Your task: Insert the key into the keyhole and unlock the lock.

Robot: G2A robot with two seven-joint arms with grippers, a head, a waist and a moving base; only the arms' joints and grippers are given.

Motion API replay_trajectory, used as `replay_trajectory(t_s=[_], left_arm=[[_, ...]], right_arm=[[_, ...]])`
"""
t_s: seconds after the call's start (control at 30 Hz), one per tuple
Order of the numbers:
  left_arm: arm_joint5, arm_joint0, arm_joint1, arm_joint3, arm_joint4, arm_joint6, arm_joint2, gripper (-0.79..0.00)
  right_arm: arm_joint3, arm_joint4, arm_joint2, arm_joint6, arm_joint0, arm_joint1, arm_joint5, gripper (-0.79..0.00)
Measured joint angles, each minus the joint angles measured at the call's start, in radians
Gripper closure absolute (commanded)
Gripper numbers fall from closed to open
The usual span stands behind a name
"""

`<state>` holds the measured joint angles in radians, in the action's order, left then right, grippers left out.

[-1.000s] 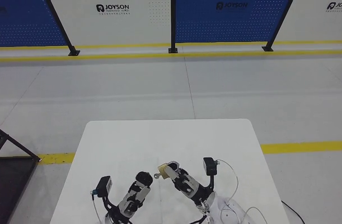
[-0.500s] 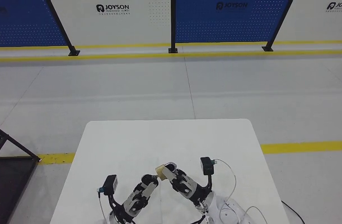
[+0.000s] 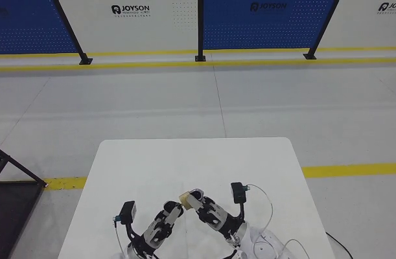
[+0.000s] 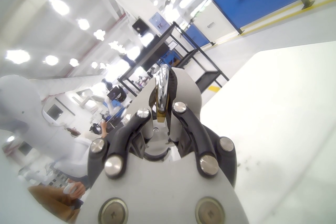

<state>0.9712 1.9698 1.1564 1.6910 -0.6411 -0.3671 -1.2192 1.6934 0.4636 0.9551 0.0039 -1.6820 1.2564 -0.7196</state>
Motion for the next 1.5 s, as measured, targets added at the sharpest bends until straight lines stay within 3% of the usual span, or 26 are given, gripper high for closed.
replay_trajectory(t_s=[0.17, 0.83, 0.87, 0.93, 0.97, 1.03, 1.33, 1.5], left_arm=[[-0.02, 0.0, 0.002, 0.002, -0.003, 0.0, -0.001, 0.0], [-0.039, -0.003, 0.009, 0.0, -0.042, -0.016, 0.006, 0.0], [-0.039, -0.003, 0.009, 0.0, -0.043, -0.018, 0.006, -0.009], [-0.038, -0.003, 0.009, 0.0, -0.045, -0.021, 0.007, -0.175], [-0.037, -0.003, 0.01, -0.001, -0.045, -0.023, 0.007, -0.296], [-0.036, -0.003, 0.01, -0.001, -0.044, -0.026, 0.008, -0.351], [-0.026, -0.002, 0.011, -0.007, -0.033, -0.026, 0.004, -0.326], [-0.019, -0.002, 0.01, -0.008, -0.029, -0.021, 0.002, -0.234]], right_arm=[[0.0, 0.0, -0.002, 0.001, 0.0, -0.001, 0.002, 0.0], [0.004, 0.02, -0.007, 0.0, -0.005, -0.007, 0.005, 0.0], [0.004, 0.02, -0.008, 0.0, -0.005, -0.008, 0.005, 0.0], [0.005, 0.019, -0.008, -0.002, -0.006, -0.008, 0.005, 0.0], [0.005, 0.018, -0.007, -0.003, -0.006, -0.008, 0.005, 0.0], [0.005, 0.016, -0.007, -0.004, -0.006, -0.009, 0.005, 0.0], [0.008, 0.003, 0.0, -0.003, -0.006, -0.013, 0.002, 0.0], [0.009, -0.002, 0.001, 0.0, -0.005, -0.014, 0.003, 0.0]])
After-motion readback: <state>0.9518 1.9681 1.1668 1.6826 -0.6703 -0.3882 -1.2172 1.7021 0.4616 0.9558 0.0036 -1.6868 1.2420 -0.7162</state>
